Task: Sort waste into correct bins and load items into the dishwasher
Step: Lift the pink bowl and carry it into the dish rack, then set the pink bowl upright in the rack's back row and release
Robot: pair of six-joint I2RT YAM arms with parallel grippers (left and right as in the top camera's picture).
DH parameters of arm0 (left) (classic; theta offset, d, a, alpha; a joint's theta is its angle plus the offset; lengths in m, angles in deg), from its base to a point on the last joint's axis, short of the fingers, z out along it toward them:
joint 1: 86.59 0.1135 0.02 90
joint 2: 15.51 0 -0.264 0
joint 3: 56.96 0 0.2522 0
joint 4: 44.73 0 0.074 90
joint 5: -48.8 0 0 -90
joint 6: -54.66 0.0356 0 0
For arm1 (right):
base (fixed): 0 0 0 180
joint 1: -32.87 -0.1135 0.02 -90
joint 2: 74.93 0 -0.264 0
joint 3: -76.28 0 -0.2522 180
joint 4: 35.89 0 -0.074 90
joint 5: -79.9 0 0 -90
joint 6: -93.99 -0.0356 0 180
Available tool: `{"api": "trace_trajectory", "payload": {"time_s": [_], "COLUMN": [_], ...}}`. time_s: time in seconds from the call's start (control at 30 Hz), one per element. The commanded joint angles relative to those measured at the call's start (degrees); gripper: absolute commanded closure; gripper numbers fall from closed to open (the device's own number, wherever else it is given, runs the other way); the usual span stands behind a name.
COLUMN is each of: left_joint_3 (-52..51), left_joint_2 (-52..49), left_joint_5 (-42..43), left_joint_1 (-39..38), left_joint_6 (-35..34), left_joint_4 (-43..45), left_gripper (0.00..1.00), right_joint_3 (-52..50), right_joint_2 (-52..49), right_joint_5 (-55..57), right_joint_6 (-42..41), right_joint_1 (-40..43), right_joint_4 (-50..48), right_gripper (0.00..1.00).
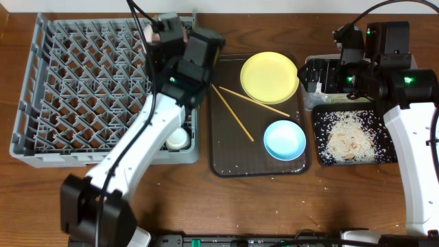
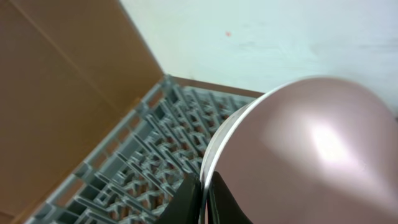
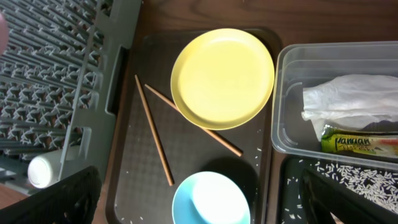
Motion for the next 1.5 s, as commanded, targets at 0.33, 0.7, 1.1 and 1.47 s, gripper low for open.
{"api": "trace_trajectory", "payload": {"time_s": [0.33, 0.7, 1.1, 1.47], "left_joint_3": [0.3, -0.1, -0.4, -0.4], "left_joint_2": [-16.1, -21.5, -21.7, -21.7], "left_joint_5": [-18.2, -20.9, -22.5, -23.6], "left_joint_1": [1.7, 1.7, 2.7, 2.7], "left_joint_6": [14.0, 14.0, 14.9, 22.2], "left_joint_4": [16.6, 17.4, 17.5, 21.9], "left_gripper": [0.93, 0.93, 0.92, 0.92], "right_joint_3": [0.0, 0.0, 0.0, 0.0], "right_joint_2": [-0.3, -0.3, -0.3, -0.3], "right_joint_5": [0.2, 0.2, 0.2, 0.2], "right_joint_6": [0.0, 0.0, 0.0, 0.0], "right_joint_1": [0.0, 0.0, 0.0, 0.0], "right_joint_4": [0.1, 0.1, 0.1, 0.1], "right_gripper": [0.01, 0.01, 0.01, 0.01]}}
